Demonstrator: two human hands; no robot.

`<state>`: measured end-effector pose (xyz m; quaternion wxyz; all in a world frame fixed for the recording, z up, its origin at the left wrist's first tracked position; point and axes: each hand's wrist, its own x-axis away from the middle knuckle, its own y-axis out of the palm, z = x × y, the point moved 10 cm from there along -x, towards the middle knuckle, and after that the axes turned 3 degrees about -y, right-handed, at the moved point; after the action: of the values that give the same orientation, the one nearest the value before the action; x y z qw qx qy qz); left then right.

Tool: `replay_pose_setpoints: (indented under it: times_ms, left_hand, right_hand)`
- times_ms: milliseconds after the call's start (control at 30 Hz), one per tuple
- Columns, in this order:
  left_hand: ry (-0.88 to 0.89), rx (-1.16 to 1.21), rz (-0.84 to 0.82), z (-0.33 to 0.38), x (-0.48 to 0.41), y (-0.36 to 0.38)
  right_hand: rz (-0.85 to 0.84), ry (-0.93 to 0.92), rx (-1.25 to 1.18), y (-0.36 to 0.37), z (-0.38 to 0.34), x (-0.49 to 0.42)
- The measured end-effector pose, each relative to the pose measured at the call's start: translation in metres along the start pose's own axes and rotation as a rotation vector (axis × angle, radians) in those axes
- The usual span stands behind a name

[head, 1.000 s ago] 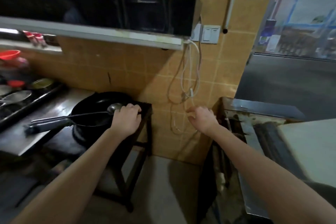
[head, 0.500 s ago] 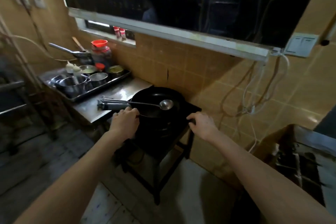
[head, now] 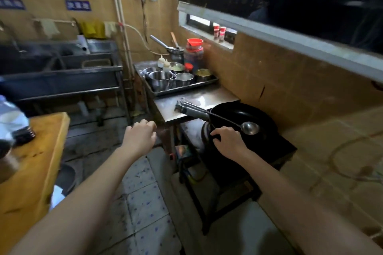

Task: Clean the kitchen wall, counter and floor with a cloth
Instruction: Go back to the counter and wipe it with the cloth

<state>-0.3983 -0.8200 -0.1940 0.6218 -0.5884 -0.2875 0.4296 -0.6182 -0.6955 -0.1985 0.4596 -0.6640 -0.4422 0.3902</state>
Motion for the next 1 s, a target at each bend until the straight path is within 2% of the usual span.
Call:
replay_pose_setpoints:
  times_ms: [167,600,767,1000]
  left_hand:
    - [-0.094,0.017,-0.02,-0.06,-0.019,-0.004]
    - [-0.158,0.03,-0.028,-0.203,-0.128,-0.011]
    - [-0.123,0.04,-0.048,-0.215,-0.176,0.0]
    - [-0.106,0.012,-0.083,-0.229,-0.248,0.026]
  right_hand:
    - [-0.028,-0.025,-0.062,0.023,-0.043,-0.049]
    - [-0.051,-0.177,-0.122,0.078,-0.193,-0.203]
    - [-0.042,-0.194,-0.086,0.095,-0.207,-0.245]
    - [-0.048,-0.149,-0.065,0.116,-0.182,-0.317]
